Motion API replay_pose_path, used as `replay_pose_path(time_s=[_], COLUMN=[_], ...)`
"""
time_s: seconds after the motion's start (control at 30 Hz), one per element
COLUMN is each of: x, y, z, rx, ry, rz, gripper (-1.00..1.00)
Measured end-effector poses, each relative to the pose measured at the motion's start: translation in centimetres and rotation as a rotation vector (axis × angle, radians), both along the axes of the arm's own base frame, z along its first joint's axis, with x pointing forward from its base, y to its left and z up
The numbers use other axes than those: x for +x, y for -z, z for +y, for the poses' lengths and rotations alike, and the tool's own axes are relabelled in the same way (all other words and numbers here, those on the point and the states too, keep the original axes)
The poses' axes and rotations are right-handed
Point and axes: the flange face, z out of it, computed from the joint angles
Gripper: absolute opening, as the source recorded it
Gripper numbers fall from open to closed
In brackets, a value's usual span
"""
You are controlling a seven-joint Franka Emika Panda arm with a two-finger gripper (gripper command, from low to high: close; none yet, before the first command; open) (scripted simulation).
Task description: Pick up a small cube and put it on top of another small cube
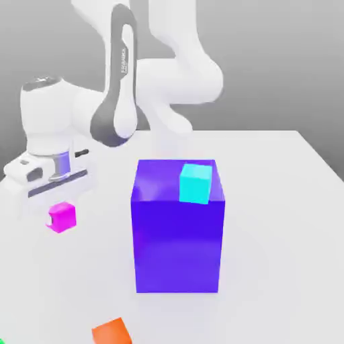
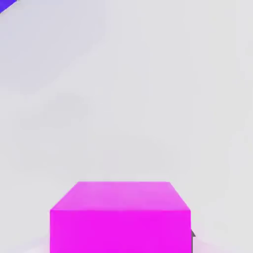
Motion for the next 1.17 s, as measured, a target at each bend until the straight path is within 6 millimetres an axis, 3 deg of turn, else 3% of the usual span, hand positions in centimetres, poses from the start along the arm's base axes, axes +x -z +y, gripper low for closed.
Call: replay_pose_path(time_s=[0.07,0.17,0.37,0.57,0.73,0.9,0.97,1.03,1.07,1.17], x=[-0.4,1.1,6.4,12.9,19.0,25.3,27.1,27.6,27.6,27.6], y=[0.6,0.3,-1.4,-3.0,-3.9,-4.3,-3.0,0.2,1.5,1.5], z=[0.3,-1.6,-5.8,-8.1,-8.3,-7.0,-6.4,-6.2,-6.2,-6.2], rx=[0.010,-0.005,-0.044,-0.056,-0.040,0.002,0.017,0.021,0.022,0.022], ry=[0.000,0.083,0.290,0.475,0.605,0.711,0.734,0.739,0.741,0.741], rz=[0.015,0.040,0.066,0.059,0.040,0.021,0.016,0.015,0.015,0.015], gripper=[-1.00,-1.00,-1.00,-1.00,-1.00,-1.00,-1.00,-1.00,1.00,1.00])
